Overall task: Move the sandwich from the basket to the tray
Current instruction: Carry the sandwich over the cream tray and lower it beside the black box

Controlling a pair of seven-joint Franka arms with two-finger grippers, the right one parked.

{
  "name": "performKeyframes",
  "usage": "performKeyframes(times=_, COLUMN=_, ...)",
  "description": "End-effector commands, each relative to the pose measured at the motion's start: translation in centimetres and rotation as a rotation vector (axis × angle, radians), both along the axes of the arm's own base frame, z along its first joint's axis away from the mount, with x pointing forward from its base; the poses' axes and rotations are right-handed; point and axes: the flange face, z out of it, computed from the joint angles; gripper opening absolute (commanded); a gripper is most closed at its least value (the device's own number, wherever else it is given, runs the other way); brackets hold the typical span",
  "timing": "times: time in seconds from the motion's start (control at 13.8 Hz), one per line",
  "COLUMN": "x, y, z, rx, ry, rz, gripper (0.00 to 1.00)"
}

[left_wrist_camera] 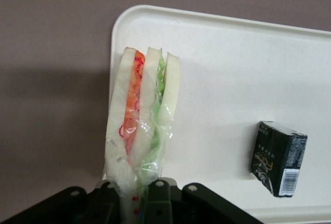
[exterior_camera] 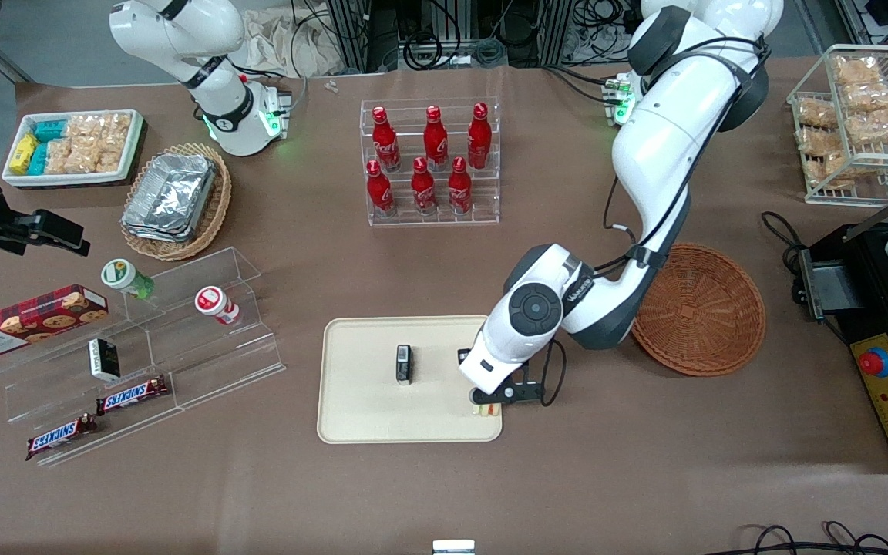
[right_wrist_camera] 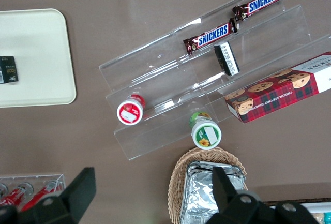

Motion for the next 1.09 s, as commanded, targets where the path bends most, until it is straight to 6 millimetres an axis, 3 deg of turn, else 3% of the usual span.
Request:
performKeyframes(times=0.0, x=-0.3, y=-1.6, z=-1.4, rx=0.023, ry=-0.034, rz=-0.012, gripper=0.00)
performKeyframes(times=0.07, x=-0.3, y=-1.6, z=-2.0, rx=0.032, ry=-0.033, rz=-0.014, gripper=0.00)
performKeyframes(times=0.22, x=-0.3, y=-1.6, z=-2.0, rx=0.030, ry=-0.031, rz=-0.010, gripper=0.23)
performKeyframes(times=0.29, x=-0.3, y=-1.6, z=-2.0, rx=0.027, ry=-0.030, rz=-0.004, gripper=0.54)
performKeyframes(times=0.51, x=-0.2, y=-1.5, z=-2.0, rx=0.025, ry=-0.040, rz=0.004, gripper=0.99)
performKeyframes(times=0.8, x=0.0, y=-1.5, z=-0.1, rx=0.024, ry=-0.056, rz=0.004, gripper=1.00)
performKeyframes(times=1.02, x=0.1, y=-0.1, z=5.8, rx=0.075, ry=-0.058, rz=0.007, gripper=1.00)
